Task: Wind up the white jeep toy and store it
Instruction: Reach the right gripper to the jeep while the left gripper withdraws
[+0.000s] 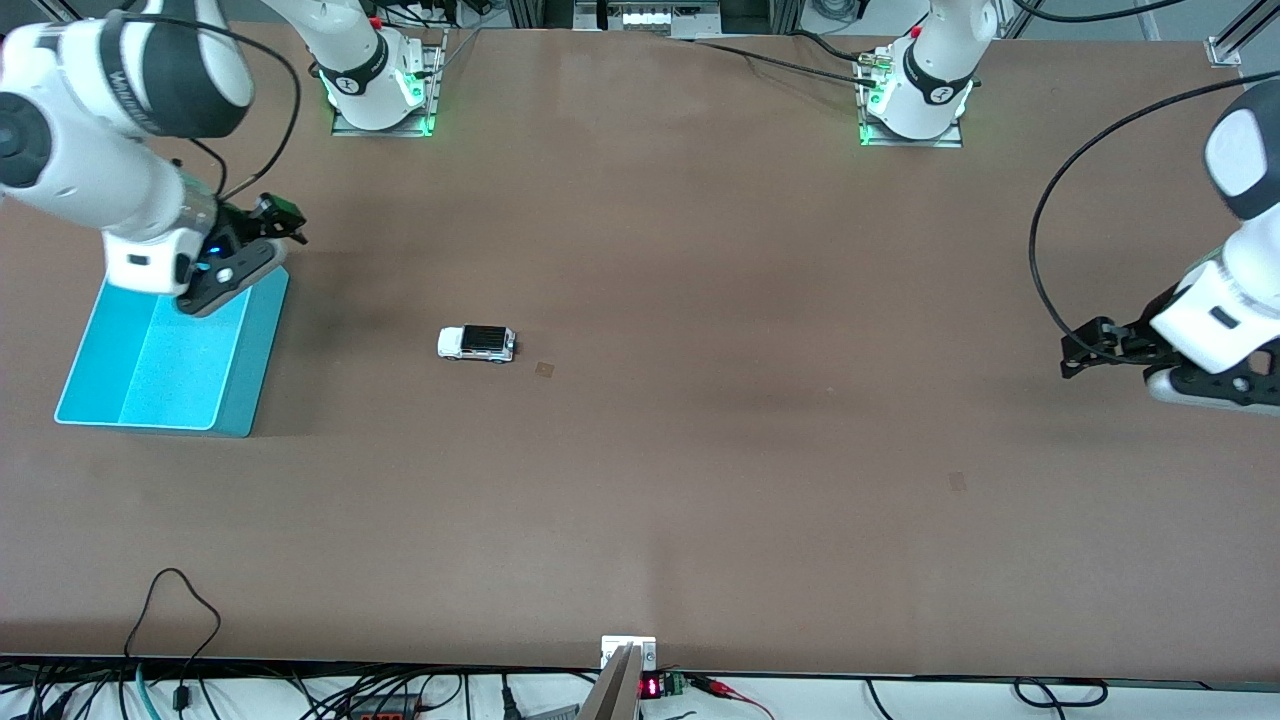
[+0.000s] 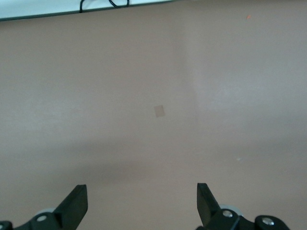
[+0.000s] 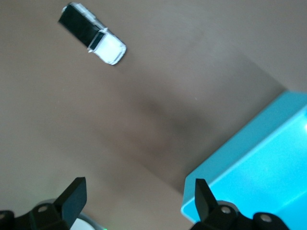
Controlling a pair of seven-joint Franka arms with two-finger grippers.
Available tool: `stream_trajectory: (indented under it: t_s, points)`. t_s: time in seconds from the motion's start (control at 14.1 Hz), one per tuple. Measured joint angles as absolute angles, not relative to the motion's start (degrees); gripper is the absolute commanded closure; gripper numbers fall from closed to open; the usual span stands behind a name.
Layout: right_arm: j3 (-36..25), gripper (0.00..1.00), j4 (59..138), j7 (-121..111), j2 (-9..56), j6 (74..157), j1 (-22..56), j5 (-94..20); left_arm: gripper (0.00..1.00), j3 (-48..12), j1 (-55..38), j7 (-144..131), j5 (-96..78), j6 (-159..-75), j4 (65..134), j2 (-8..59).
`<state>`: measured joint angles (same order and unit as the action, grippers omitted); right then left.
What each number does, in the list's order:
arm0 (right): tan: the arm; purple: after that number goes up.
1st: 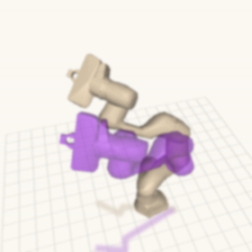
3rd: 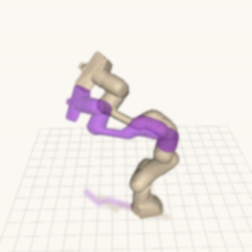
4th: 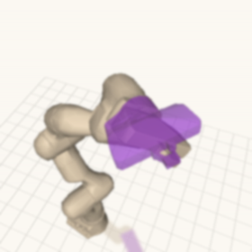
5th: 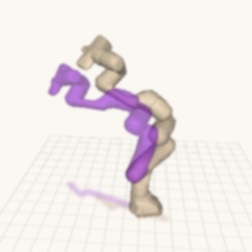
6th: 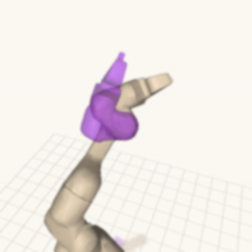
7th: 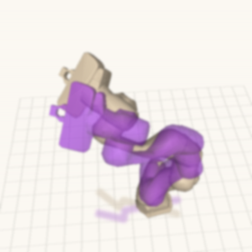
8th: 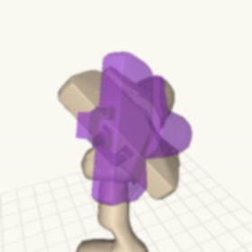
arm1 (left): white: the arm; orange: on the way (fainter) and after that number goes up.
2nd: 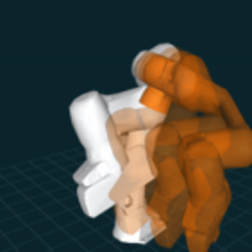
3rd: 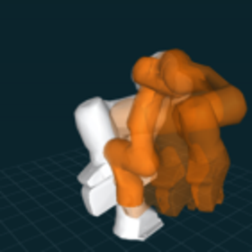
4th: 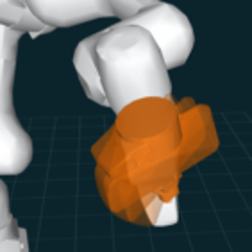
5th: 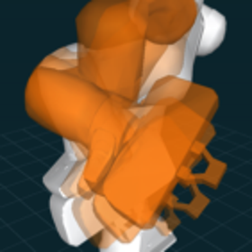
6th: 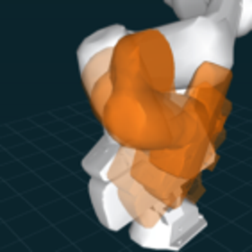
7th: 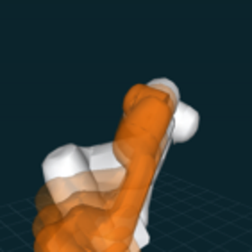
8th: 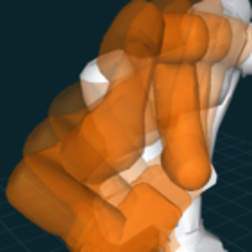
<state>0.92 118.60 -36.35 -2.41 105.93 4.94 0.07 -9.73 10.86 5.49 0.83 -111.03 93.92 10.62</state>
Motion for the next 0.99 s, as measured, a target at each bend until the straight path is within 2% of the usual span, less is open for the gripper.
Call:
stream_trajectory:
  t_s: [0.21,0.35,0.64,0.99]
  points:
    - [1.1,0.00,121.2,-47.4,-2.8,110.1,5.2,0.1,0.00,-0.9,4.0,4.1,-0.6,-109.0,93.2,8.5]
    - [2.6,0.00,122.4,-53.7,-2.7,112.0,5.2,0.1,0.00,1.8,1.7,2.5,-1.8,-106.0,92.2,7.5]
    - [10.4,0.00,126.4,-57.1,-2.5,115.5,5.3,0.1,0.00,2.1,0.6,-1.2,-2.3,-101.4,90.5,6.9]
    - [15.9,0.00,131.8,-59.7,-0.8,127.8,5.1,0.1,0.00,2.1,0.6,-1.4,-2.3,-99.4,91.3,4.9]
